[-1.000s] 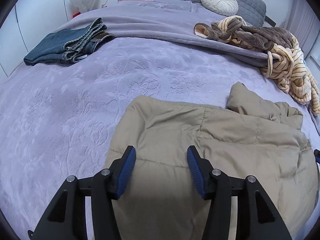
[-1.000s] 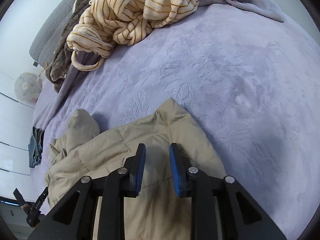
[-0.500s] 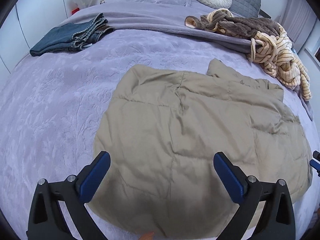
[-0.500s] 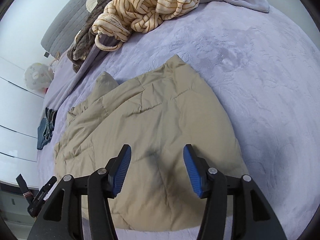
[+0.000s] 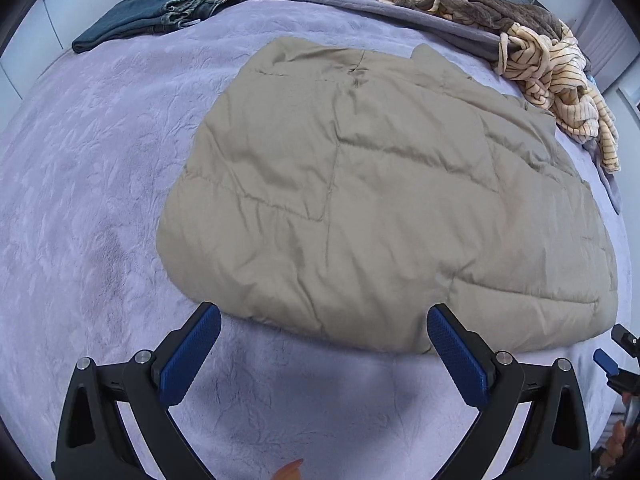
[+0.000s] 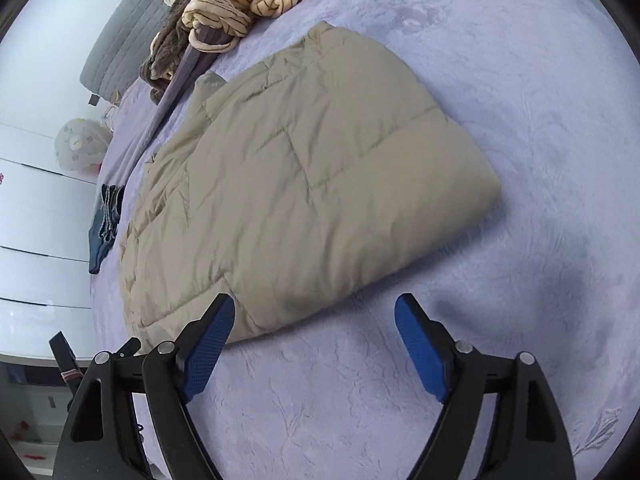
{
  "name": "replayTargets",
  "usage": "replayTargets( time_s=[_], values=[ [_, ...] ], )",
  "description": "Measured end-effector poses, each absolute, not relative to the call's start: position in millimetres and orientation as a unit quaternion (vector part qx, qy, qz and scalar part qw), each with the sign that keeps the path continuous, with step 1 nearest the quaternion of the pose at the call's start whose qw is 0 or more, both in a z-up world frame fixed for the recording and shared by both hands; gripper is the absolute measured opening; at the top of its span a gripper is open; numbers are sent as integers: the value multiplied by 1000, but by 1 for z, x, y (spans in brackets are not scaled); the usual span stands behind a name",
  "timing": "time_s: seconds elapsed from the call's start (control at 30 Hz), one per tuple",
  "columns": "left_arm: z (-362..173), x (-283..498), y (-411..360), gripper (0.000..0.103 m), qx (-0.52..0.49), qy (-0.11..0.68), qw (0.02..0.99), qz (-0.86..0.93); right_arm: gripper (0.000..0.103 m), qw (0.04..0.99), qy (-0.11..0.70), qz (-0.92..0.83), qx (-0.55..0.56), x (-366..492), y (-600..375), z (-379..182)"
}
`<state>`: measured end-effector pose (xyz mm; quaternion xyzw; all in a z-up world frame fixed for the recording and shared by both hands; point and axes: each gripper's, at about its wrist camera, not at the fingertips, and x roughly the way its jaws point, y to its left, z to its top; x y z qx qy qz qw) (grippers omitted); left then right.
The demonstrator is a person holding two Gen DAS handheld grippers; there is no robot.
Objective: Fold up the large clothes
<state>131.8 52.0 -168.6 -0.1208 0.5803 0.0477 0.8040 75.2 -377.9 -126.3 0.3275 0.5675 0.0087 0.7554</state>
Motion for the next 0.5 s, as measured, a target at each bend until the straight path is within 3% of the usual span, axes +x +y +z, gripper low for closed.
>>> replayTargets(
  time_s=[0.03, 0.13, 0.5],
  values=[
    [-169, 128, 52, 103, -117, 581, 804, 52, 86, 751, 569, 8, 335, 73, -378, -131],
    [-175, 122, 54, 103, -117, 588, 798, 54, 103, 744, 568, 10, 353, 70, -377, -140],
    [-191, 118, 63, 103, -143, 595, 789, 54, 103, 730, 555, 8, 400, 73, -377, -155]
  ],
)
